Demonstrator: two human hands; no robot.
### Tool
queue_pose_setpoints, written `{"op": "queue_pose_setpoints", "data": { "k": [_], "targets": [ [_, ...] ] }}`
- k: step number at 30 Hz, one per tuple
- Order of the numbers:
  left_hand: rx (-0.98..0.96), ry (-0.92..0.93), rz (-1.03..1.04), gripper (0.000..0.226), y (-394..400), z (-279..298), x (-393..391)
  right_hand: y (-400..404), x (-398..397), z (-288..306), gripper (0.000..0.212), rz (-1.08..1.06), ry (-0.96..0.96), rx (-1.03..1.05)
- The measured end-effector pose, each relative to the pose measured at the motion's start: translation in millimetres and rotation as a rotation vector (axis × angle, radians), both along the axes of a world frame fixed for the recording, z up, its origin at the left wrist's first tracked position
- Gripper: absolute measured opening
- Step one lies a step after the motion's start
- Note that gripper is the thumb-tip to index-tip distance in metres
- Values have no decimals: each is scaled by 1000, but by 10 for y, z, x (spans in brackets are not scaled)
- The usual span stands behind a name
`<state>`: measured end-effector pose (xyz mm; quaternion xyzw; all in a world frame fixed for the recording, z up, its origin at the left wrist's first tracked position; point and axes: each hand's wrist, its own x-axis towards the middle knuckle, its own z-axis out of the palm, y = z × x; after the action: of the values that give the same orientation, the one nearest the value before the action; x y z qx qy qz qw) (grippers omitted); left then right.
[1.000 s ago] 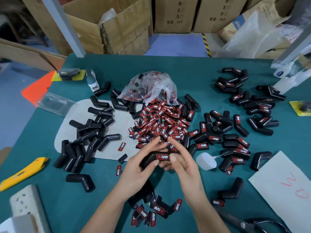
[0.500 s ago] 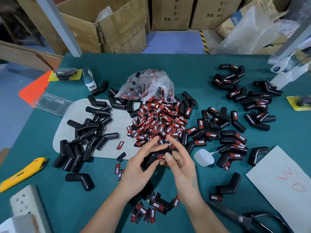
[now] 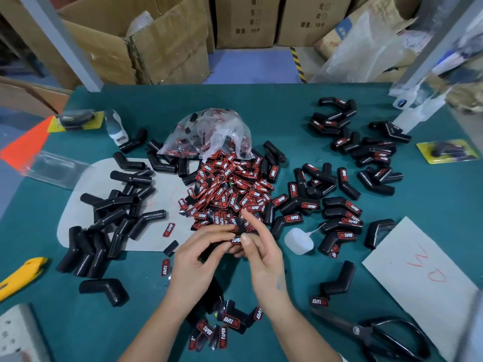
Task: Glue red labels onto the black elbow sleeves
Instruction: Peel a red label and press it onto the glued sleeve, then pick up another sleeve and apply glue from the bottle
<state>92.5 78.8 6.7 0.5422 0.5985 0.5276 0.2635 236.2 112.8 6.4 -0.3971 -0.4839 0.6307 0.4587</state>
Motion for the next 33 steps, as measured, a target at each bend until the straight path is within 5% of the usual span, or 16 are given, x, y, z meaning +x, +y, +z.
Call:
{"op": "queue_pose_setpoints", "data": {
  "k": [6, 12, 16, 20, 25, 29, 33],
  "targets": [
    [-14, 92, 174, 25, 369, 216, -29, 65, 3, -33, 26, -229, -13, -71],
    [-221, 205, -425, 60, 1012, 487, 401, 96, 10, -123, 22, -159, -151, -75],
    [-112, 334, -145, 40, 940, 431, 16, 90, 32, -110, 29, -85, -176, -27],
    [-287, 921, 307, 25, 595, 280, -810, 30, 33, -75, 33, 51, -271, 55],
    [-445, 1222, 309, 24, 122, 42, -1126, -137, 222, -2, 28, 263, -487, 221],
    [-277, 1107, 346, 32, 58, 21, -1130, -353, 535, 34, 23, 10, -540, 375],
    [-201, 296, 145, 25, 24, 164, -821, -195, 848, 104, 29, -543, -446, 362]
  ]
}}
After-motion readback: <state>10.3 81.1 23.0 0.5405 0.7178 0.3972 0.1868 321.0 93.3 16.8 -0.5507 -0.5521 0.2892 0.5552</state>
